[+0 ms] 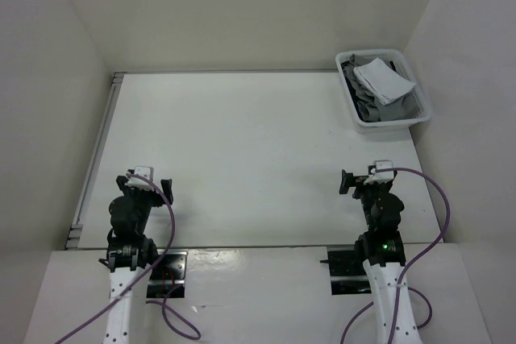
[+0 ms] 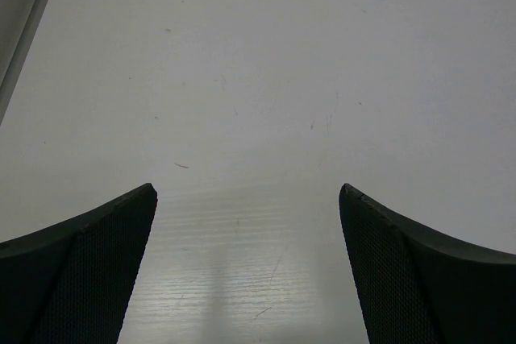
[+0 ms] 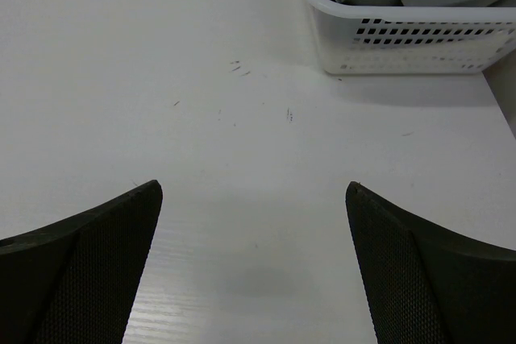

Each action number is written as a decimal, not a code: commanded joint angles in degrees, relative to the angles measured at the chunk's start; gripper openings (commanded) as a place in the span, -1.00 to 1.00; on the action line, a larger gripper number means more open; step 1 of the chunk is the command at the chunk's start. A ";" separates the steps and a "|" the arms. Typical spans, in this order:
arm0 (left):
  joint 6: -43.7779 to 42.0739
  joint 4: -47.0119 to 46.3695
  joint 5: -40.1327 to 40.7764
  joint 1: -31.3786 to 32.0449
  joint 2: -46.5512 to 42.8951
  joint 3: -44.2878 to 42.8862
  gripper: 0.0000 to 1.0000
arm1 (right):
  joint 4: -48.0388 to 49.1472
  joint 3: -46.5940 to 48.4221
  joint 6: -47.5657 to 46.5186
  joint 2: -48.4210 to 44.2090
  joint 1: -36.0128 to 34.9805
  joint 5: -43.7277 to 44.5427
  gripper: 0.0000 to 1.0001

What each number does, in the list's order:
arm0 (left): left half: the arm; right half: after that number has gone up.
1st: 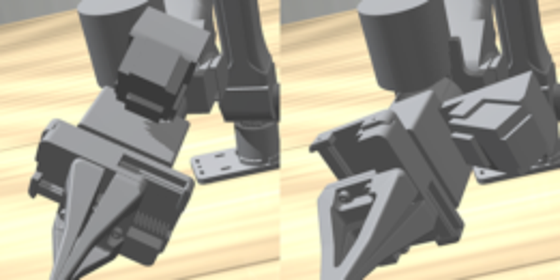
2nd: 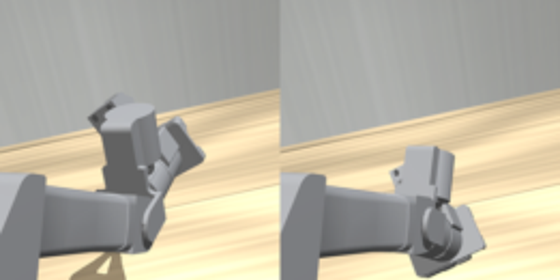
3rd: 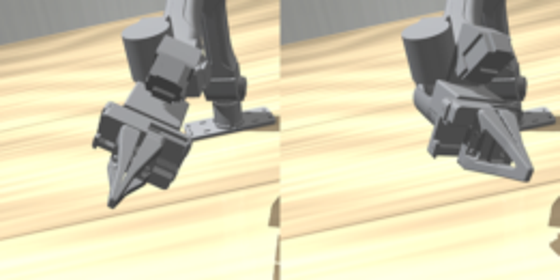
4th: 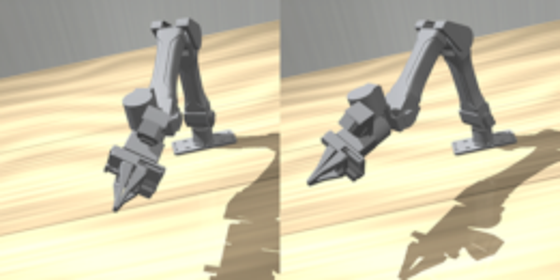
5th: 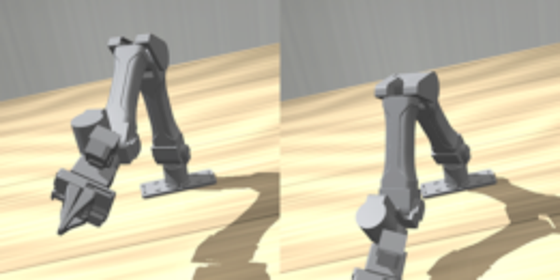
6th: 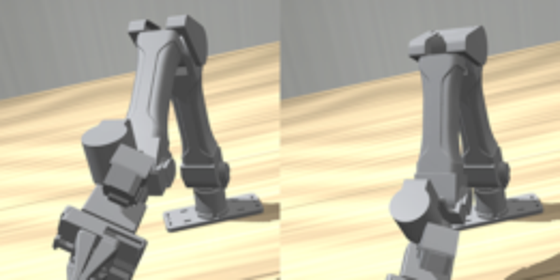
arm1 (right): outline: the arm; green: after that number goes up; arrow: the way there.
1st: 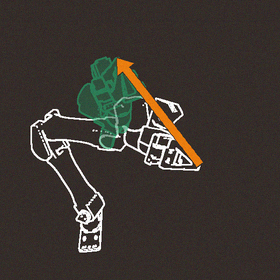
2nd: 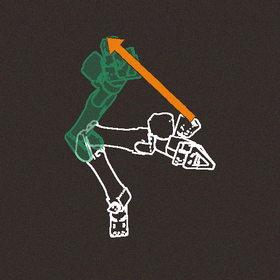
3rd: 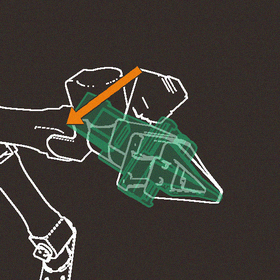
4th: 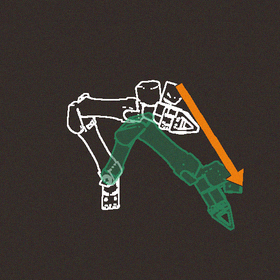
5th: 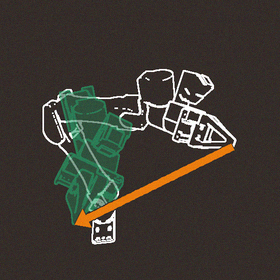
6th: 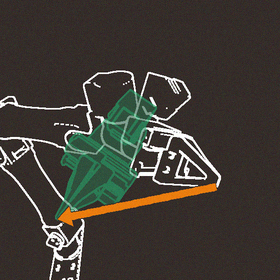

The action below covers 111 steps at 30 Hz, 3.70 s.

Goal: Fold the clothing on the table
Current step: Grab the skirt from the pile

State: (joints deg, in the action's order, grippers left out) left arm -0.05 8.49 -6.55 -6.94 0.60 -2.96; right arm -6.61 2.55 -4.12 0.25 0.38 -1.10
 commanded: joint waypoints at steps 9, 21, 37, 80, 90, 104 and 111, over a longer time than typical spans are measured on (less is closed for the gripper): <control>-1.00 -3.04 -1.19 -0.36 -8.16 3.23 1.00 | 3.27 -2.63 0.08 -4.73 0.41 -0.30 0.97; -1.00 -3.04 -1.19 -0.36 -8.16 3.23 1.00 | 3.27 -2.63 0.08 -4.73 0.41 -0.30 0.97; -18.89 3.09 -12.86 -0.36 -8.16 -9.41 1.00 | 2.13 4.65 -5.46 -4.73 0.41 -2.06 0.97; 7.35 11.73 0.32 -0.36 64.93 -59.44 1.00 | -10.97 65.22 0.17 69.15 8.33 -2.88 0.97; 5.59 17.35 3.82 2.63 83.24 -68.84 1.00 | -6.22 70.66 0.34 84.81 2.52 3.64 0.97; 5.59 14.81 1.01 2.63 84.92 -70.60 1.00 | -6.22 89.81 1.31 104.15 9.20 6.64 0.97; 5.06 14.80 -1.62 2.11 87.02 -72.35 1.00 | -11.31 103.35 0.60 118.47 11.48 6.03 0.97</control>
State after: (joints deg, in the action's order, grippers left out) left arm 5.96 25.10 -5.72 -4.27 86.11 -72.79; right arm -15.90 100.66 -3.46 115.07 11.49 5.56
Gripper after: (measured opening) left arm 0.998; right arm 0.986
